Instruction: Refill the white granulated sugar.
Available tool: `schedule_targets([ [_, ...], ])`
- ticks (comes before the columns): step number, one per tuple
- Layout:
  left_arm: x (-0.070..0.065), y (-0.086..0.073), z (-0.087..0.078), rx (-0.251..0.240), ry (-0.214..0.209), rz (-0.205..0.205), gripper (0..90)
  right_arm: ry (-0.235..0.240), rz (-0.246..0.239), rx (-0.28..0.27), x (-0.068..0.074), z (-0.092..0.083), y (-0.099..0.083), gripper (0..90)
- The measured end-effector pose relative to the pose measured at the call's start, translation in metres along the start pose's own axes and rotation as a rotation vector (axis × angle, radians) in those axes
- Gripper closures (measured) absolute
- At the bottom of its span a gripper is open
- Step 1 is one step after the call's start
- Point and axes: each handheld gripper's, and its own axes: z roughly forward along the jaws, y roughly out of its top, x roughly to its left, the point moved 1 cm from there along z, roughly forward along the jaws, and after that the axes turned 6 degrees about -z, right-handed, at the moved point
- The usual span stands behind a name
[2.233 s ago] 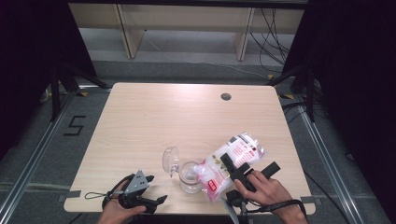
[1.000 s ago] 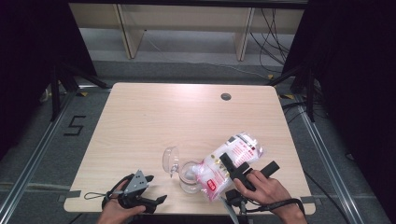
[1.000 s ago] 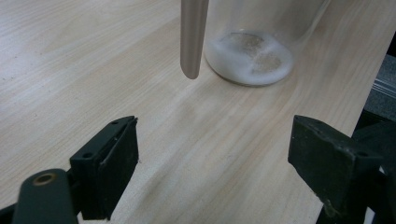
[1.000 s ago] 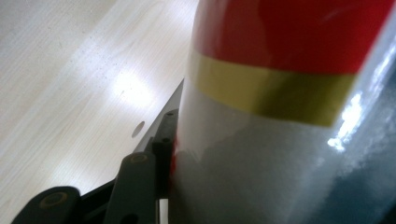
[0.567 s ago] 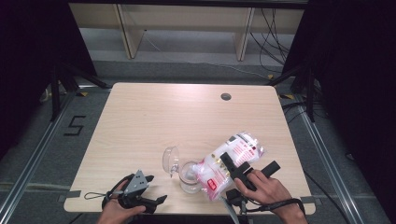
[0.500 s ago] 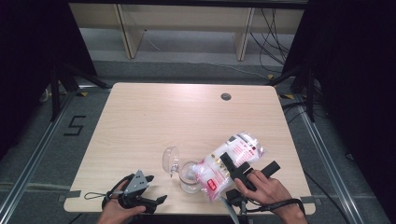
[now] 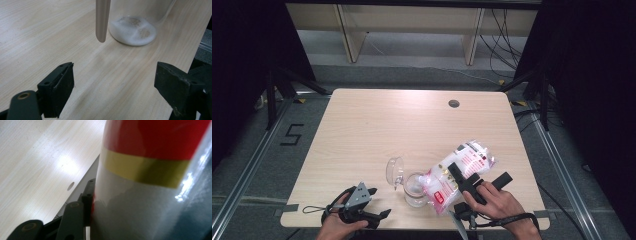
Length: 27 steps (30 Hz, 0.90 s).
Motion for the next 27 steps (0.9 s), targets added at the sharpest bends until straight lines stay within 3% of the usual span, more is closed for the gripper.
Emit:
schedule_targets([
  [1,-0.0012,0.0000,0.0005,-0.010,-0.007,-0.014,15.9,0.004,-0.026,0.006,-0.0012,-0.0005,-0.0008,58.0],
  [2,0.0010,0.0003,0.0000,0.006,0.007,0.007,15.9,0.005,-0.038,0.008,-0.0021,-0.0006,-0.0013,58.0],
  [3,0.0003,0.0000,0.0002,0.002,0.000,0.000,15.9,0.002,-0.043,0.009,-0.0020,-0.0008,-0.0012,58.1],
  [4,-0.0002,-0.0002,0.0002,-0.002,-0.003,-0.001,15.9,0.001,-0.016,-0.001,-0.0006,-0.0003,-0.0003,58.1],
  [5,-0.0012,-0.0002,0.0006,-0.011,-0.006,-0.012,15.9,0.005,-0.043,0.008,-0.0020,-0.0012,-0.0009,58.1],
  [6,-0.0011,0.0001,0.0006,-0.011,-0.006,-0.013,15.9,0.002,-0.022,0.002,-0.0010,-0.0007,-0.0005,58.1],
  [7,0.0013,0.0004,-0.0003,0.008,0.007,0.012,15.9,0.007,-0.050,0.008,-0.0026,-0.0009,-0.0013,58.1],
  [12,0.0009,0.0004,-0.0005,0.000,-0.007,0.006,15.9,0.012,-0.055,0.016,-0.0032,-0.0007,-0.0036,58.1],
  [20,0.0026,0.0006,-0.0014,0.016,0.007,0.026,15.9,0.019,-0.034,0.000,-0.0014,-0.0006,-0.0024,58.2],
  [21,0.0009,0.0003,-0.0003,-0.004,-0.005,0.007,15.9,0.011,-0.035,0.001,-0.0013,-0.0009,-0.0027,58.2],
  [24,0.0012,0.0004,-0.0004,-0.003,-0.004,0.005,15.9,0.019,-0.033,0.002,-0.0012,-0.0008,-0.0030,58.2],
  [27,0.0025,0.0005,-0.0010,0.012,0.008,0.024,15.9,0.008,-0.040,0.007,-0.0019,-0.0017,-0.0038,58.3],
])
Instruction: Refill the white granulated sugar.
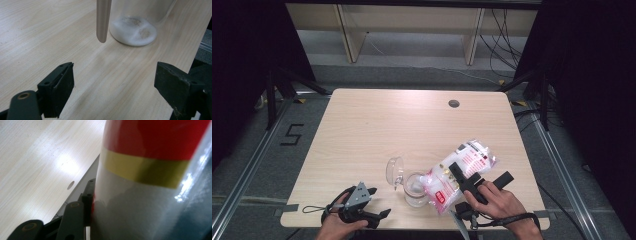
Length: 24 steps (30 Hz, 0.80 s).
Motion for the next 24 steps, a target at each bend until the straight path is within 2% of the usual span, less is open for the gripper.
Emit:
schedule_targets([
  [1,0.0000,0.0000,0.0000,0.000,0.000,0.000,16.0,0.000,0.000,0.000,0.0000,0.0000,0.0000,58.3],
  [2,-0.0012,0.0001,0.0003,-0.013,-0.013,-0.014,16.0,0.010,0.025,-0.009,0.0011,-0.0004,0.0005,58.3],
  [6,-0.0017,-0.0001,0.0006,-0.013,-0.012,-0.018,16.0,0.006,0.024,-0.009,0.0009,-0.0006,0.0009,58.3],
  [9,0.0001,0.0000,-0.0002,0.002,-0.001,0.002,16.0,0.009,0.017,-0.007,0.0004,-0.0010,0.0009,58.4],
  [10,-0.0005,-0.0003,0.0008,-0.007,-0.011,-0.009,16.0,-0.003,0.016,-0.005,-0.0002,-0.0014,0.0008,58.4],
  [11,-0.0008,-0.0003,0.0010,-0.008,-0.016,-0.011,16.0,-0.004,0.044,-0.014,0.0011,-0.0007,0.0012,58.4],
  [12,-0.0017,-0.0002,0.0014,-0.013,-0.008,-0.020,16.0,-0.011,0.050,-0.015,0.0009,-0.0007,0.0012,58.4],
  [17,-0.0007,0.0002,0.0004,-0.003,-0.006,-0.007,16.0,0.000,0.051,-0.013,0.0011,-0.0010,0.0007,58.4],
  [18,-0.0001,0.0002,-0.0003,0.002,-0.004,0.000,15.9,-0.006,0.038,-0.005,0.0015,-0.0016,0.0005,58.4],
  [20,-0.0007,0.0001,0.0009,-0.010,-0.007,-0.009,16.0,0.001,0.048,-0.012,0.0020,-0.0010,0.0011,58.5],
  [21,-0.0007,0.0002,0.0009,-0.009,-0.006,-0.009,16.0,0.008,0.028,-0.010,0.0011,-0.0013,0.0007,58.4],
  [24,-0.0010,0.0002,0.0009,-0.013,-0.008,-0.013,16.0,0.023,0.021,-0.007,0.0005,-0.0015,0.0016,58.5],
])
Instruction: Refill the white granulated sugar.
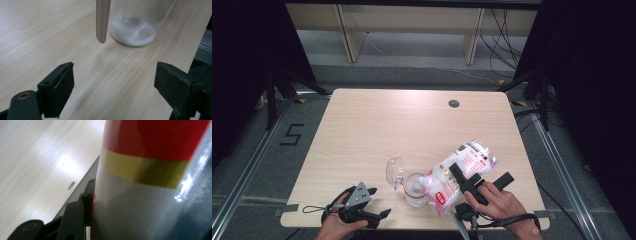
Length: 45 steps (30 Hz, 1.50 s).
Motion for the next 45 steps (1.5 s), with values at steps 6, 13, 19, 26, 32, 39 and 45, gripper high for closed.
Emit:
schedule_targets([
  [6,-0.0009,0.0003,-0.0007,-0.004,-0.002,-0.006,16.0,-0.008,0.001,-0.005,-0.0005,0.0000,-0.0001,58.5],
  [13,-0.0009,0.0004,-0.0005,-0.004,-0.001,-0.008,16.0,-0.003,-0.019,0.004,-0.0021,-0.0006,-0.0003,58.6],
  [19,0.0011,0.0004,-0.0015,0.014,0.008,0.013,15.9,-0.007,-0.019,-0.010,-0.0012,0.0007,0.0015,58.6],
  [26,-0.0020,-0.0003,-0.0018,0.003,0.002,-0.010,16.0,-0.007,-0.026,-0.003,-0.0029,-0.0004,0.0006,58.7],
  [32,-0.0008,-0.0004,-0.0029,-0.008,0.015,-0.019,16.0,-0.009,-0.009,-0.010,-0.0029,-0.0005,0.0025,58.7],
  [39,0.0011,-0.0009,-0.0017,0.007,0.026,-0.001,16.0,0.004,-0.012,-0.008,-0.0021,0.0000,0.0010,58.8],
  [45,0.0017,-0.0007,-0.0032,0.014,0.027,0.010,16.0,0.002,-0.010,0.010,-0.0013,-0.0011,-0.0013,58.8],
])
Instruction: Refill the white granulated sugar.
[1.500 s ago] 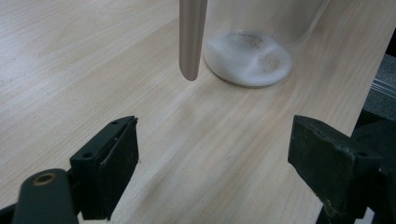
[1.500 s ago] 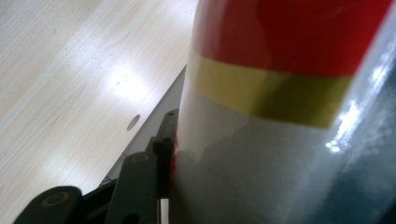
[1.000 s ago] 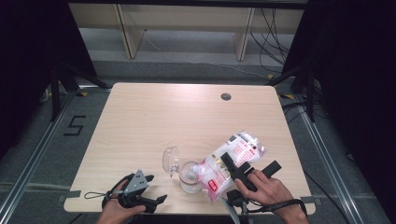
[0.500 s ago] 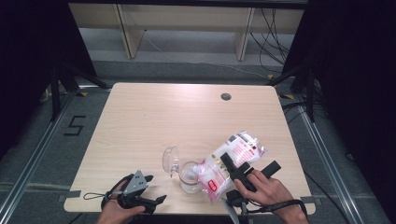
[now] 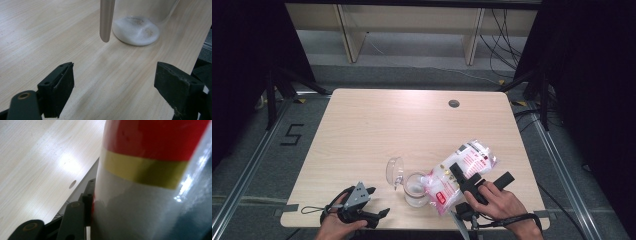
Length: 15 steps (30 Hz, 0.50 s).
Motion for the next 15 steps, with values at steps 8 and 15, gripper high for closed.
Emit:
schedule_targets([
  [8,0.0012,0.0005,-0.0015,0.006,0.007,0.010,16.0,-0.010,-0.002,-0.003,-0.0017,-0.0012,0.0005,58.9],
  [15,0.0009,0.0008,-0.0011,0.009,0.005,0.013,16.0,0.017,-0.020,-0.005,-0.0015,-0.0016,0.0010,58.9],
])
